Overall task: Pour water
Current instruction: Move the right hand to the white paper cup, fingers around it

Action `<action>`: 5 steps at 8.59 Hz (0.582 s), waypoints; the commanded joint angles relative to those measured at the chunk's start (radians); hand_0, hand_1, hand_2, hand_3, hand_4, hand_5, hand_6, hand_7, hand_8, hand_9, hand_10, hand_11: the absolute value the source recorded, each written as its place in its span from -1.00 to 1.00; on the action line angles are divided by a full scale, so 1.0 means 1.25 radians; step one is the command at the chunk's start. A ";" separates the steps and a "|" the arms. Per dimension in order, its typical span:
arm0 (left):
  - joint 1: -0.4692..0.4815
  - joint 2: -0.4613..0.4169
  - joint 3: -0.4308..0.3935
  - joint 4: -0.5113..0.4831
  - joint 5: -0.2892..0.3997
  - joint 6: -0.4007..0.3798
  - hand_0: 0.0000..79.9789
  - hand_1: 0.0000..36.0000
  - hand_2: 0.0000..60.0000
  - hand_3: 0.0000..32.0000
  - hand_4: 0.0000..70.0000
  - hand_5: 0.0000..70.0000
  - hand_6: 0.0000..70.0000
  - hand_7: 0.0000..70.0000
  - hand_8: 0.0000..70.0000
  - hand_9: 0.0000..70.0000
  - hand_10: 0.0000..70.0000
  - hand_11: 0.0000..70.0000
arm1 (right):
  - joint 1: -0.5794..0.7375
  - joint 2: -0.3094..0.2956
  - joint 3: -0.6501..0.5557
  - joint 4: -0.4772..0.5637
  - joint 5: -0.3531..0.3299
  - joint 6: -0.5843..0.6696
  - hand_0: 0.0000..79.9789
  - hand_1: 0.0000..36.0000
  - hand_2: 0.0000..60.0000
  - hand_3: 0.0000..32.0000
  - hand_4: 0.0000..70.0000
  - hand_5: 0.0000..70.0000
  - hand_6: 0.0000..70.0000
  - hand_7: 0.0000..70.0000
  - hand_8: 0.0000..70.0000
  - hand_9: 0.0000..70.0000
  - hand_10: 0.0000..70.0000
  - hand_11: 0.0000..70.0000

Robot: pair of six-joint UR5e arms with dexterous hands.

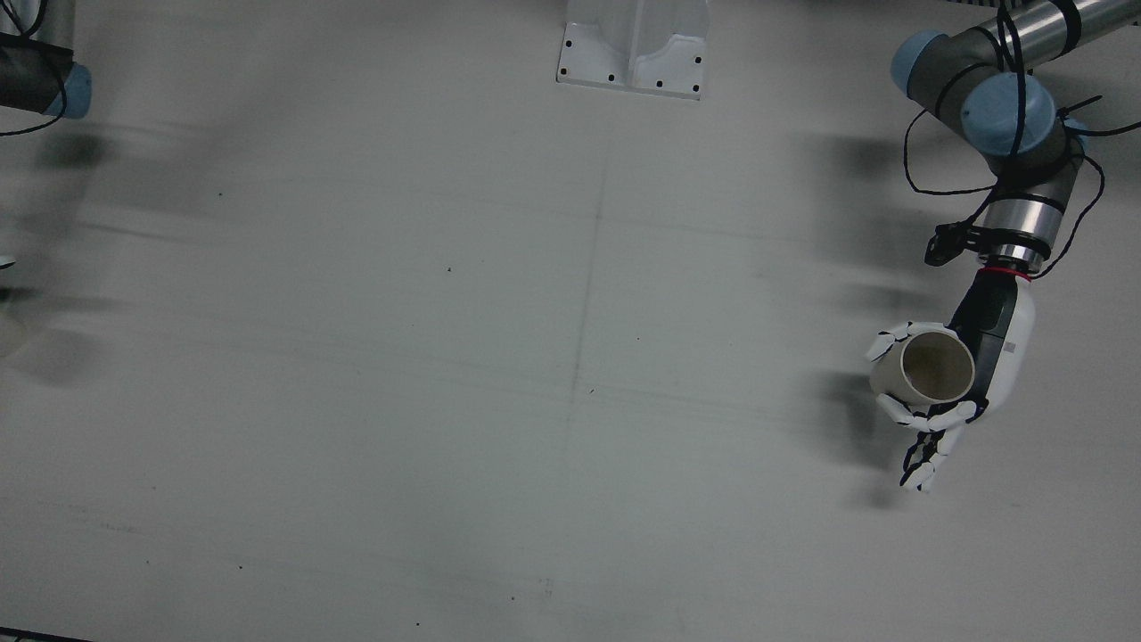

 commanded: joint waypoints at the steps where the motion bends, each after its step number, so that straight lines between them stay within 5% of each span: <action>1: -0.001 0.000 -0.001 -0.006 -0.001 -0.001 0.37 1.00 1.00 -1.00 1.00 1.00 -0.79 -0.60 -0.87 -0.90 -0.85 -0.74 | 0.003 0.000 0.011 0.001 0.051 0.008 -0.12 -0.99 -1.00 -1.00 -0.33 -1.00 -0.90 -0.83 -0.49 -0.41 -0.85 -0.79; 2: -0.005 0.001 -0.003 -0.008 -0.005 -0.001 0.36 1.00 1.00 -1.00 1.00 1.00 -0.80 -0.61 -0.87 -0.90 -0.85 -0.74 | 0.003 0.000 0.018 0.002 0.068 0.008 -0.03 -0.97 -1.00 -1.00 0.16 -1.00 -0.87 -0.70 -0.36 -0.19 -0.72 -0.62; 3: -0.007 0.001 -0.004 -0.009 -0.006 -0.001 0.36 0.97 1.00 -1.00 1.00 1.00 -0.81 -0.61 -0.88 -0.91 -0.85 -0.74 | 0.000 0.003 0.018 0.002 0.074 0.007 -0.01 -1.00 -0.98 -1.00 1.00 -0.89 -0.81 -0.54 -0.16 0.14 -0.51 -0.33; 5: -0.007 0.004 -0.003 -0.019 -0.007 -0.001 0.35 0.92 1.00 -1.00 1.00 1.00 -0.81 -0.62 -0.88 -0.91 -0.85 -0.75 | -0.002 0.003 0.020 0.002 0.085 0.006 0.01 -1.00 -0.86 -1.00 1.00 -0.43 -0.64 -0.26 0.14 0.56 -0.12 0.23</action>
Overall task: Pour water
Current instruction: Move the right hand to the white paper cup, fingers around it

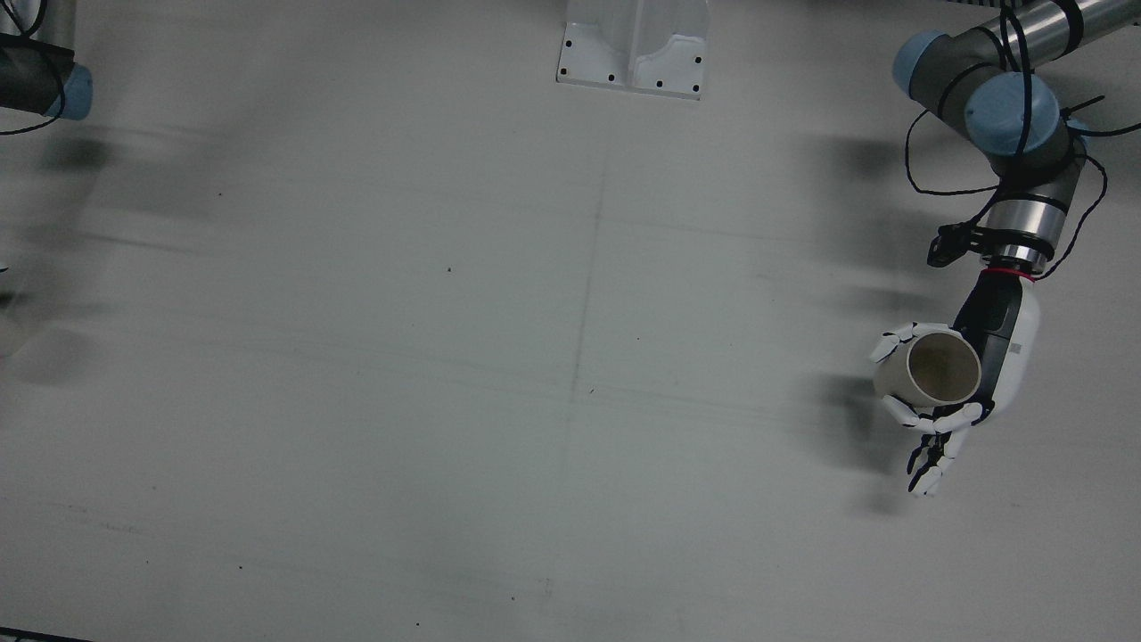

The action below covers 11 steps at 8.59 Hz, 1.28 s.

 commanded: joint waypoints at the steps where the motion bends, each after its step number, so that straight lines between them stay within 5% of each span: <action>1: -0.001 0.003 0.000 -0.008 -0.002 0.000 0.35 0.90 1.00 -1.00 1.00 1.00 -0.81 -0.63 -0.88 -0.91 -0.85 -0.75 | -0.004 0.001 0.004 0.000 0.014 -0.001 0.07 -0.88 -0.75 -1.00 0.75 -0.32 -0.57 -0.21 0.18 0.62 -0.03 0.36; 3: -0.003 0.002 0.000 -0.009 -0.002 0.000 0.36 0.89 1.00 -1.00 1.00 1.00 -0.81 -0.62 -0.88 -0.91 -0.85 -0.75 | -0.003 -0.002 0.007 0.005 0.014 -0.001 0.13 -0.57 -0.27 -1.00 0.61 -0.35 -0.59 -0.25 0.15 0.57 -0.04 0.35; 8: 0.002 0.001 0.000 -0.008 -0.001 0.001 0.39 0.97 1.00 -1.00 1.00 1.00 -0.79 -0.60 -0.88 -0.90 -0.85 -0.75 | 0.011 -0.017 0.035 0.005 0.020 0.005 0.17 -0.52 -0.62 -1.00 0.10 -0.45 -0.56 -0.30 0.09 0.50 -0.08 0.32; 11: 0.003 0.001 0.000 -0.008 -0.001 0.001 0.41 1.00 1.00 -1.00 1.00 1.00 -0.78 -0.59 -0.88 -0.90 -0.86 -0.75 | 0.011 -0.024 0.036 0.006 0.020 0.006 0.18 -0.41 -0.46 -1.00 -0.04 -0.45 -0.43 -0.21 0.16 0.61 0.04 0.47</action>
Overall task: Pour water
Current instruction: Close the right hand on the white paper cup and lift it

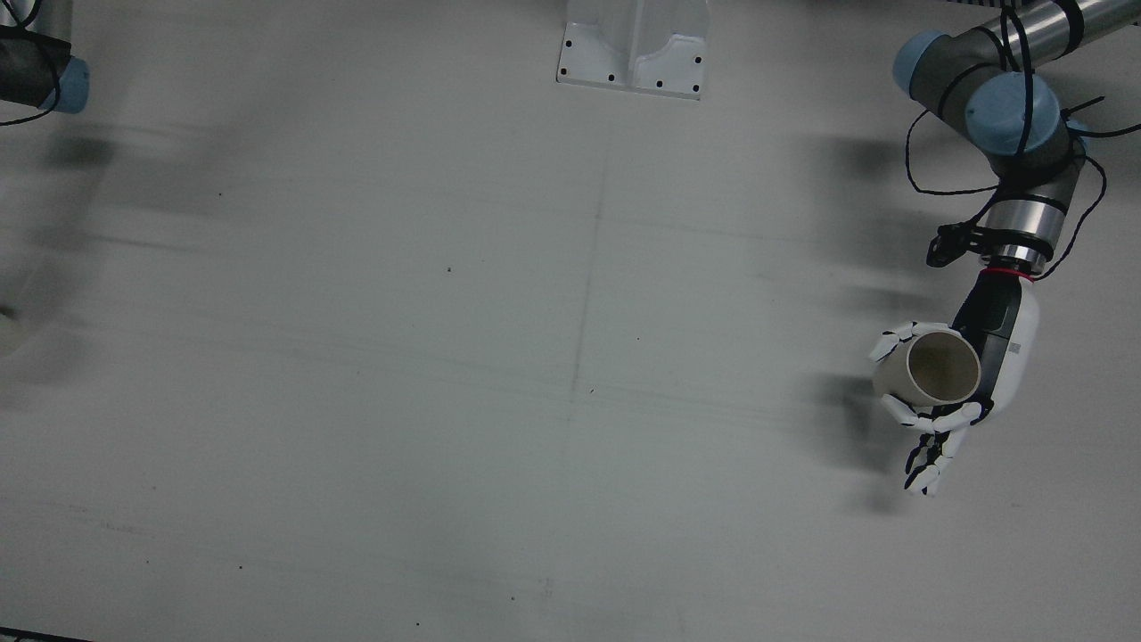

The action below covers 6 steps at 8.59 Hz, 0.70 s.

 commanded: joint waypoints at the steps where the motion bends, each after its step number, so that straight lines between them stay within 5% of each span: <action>1: 0.001 -0.001 -0.001 0.000 0.000 0.000 0.41 1.00 1.00 -1.00 1.00 1.00 -0.78 -0.59 -0.88 -0.90 -0.86 -0.75 | 0.001 -0.005 0.002 0.000 0.000 0.002 0.18 -0.36 -0.31 -1.00 -0.07 -0.43 -0.41 -0.20 0.17 0.62 0.06 0.50; 6: 0.001 -0.001 0.000 0.000 0.000 0.000 0.43 1.00 1.00 -1.00 1.00 1.00 -0.77 -0.58 -0.88 -0.90 -0.87 -0.76 | 0.008 -0.006 0.001 -0.001 0.000 0.004 0.16 -0.20 0.21 -1.00 -0.18 -0.31 -0.32 -0.29 0.15 0.55 -0.03 0.39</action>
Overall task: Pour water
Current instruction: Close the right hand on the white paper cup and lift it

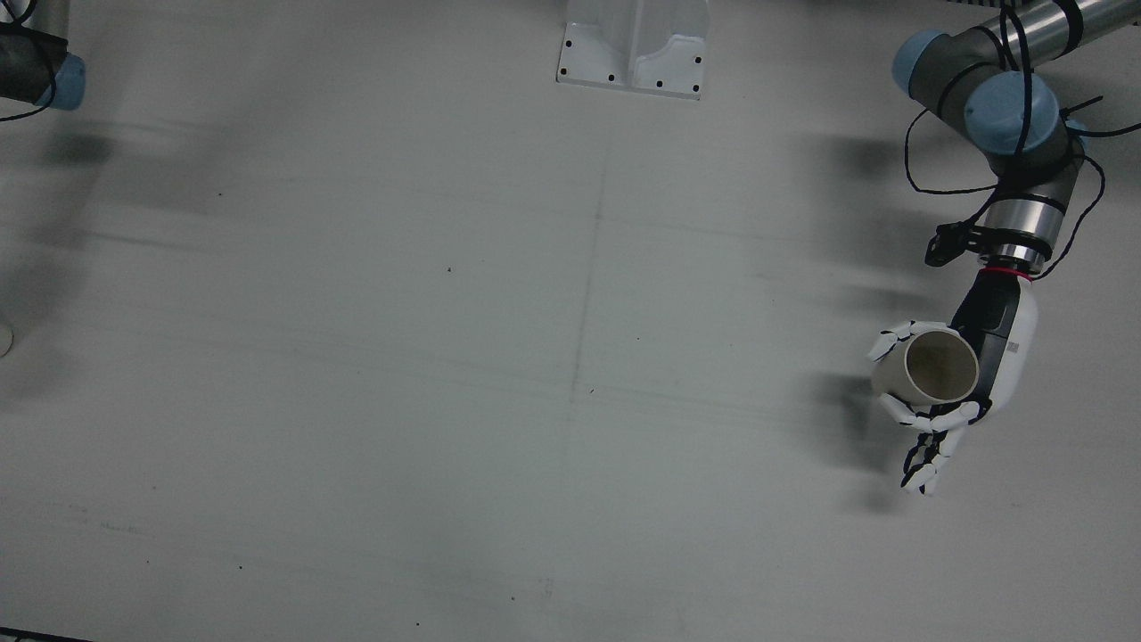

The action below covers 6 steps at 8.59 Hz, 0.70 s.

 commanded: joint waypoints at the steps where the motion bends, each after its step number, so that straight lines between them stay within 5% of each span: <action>1: 0.000 0.000 0.001 0.000 0.000 0.000 0.42 1.00 1.00 -1.00 1.00 1.00 -0.76 -0.58 -0.87 -0.90 -0.86 -0.76 | -0.001 0.001 -0.001 -0.001 0.000 0.000 0.13 -0.15 0.56 -1.00 -0.19 -0.24 -0.25 -0.19 0.22 0.65 0.05 0.49; 2: -0.001 0.000 0.001 0.000 0.000 0.000 0.42 1.00 1.00 -1.00 1.00 1.00 -0.76 -0.57 -0.87 -0.89 -0.86 -0.75 | -0.002 0.002 -0.001 -0.001 0.000 0.000 0.08 -0.13 0.77 -1.00 -0.21 -0.16 -0.21 -0.17 0.23 0.67 0.07 0.52; 4: 0.002 -0.001 -0.016 0.024 0.001 0.000 0.43 1.00 1.00 -1.00 1.00 1.00 -0.75 -0.57 -0.87 -0.90 -0.87 -0.76 | 0.030 -0.005 0.038 -0.002 -0.013 0.054 0.10 -0.13 0.69 -1.00 -0.23 -0.12 -0.21 -0.16 0.22 0.65 0.05 0.49; 6: 0.014 -0.054 -0.019 0.071 0.001 0.013 0.46 1.00 1.00 -1.00 1.00 1.00 -0.75 -0.57 -0.87 -0.89 -0.87 -0.77 | 0.064 -0.027 0.101 -0.008 -0.035 0.102 0.15 0.10 0.95 -1.00 -0.21 -0.08 -0.14 -0.13 0.07 0.42 -0.22 0.15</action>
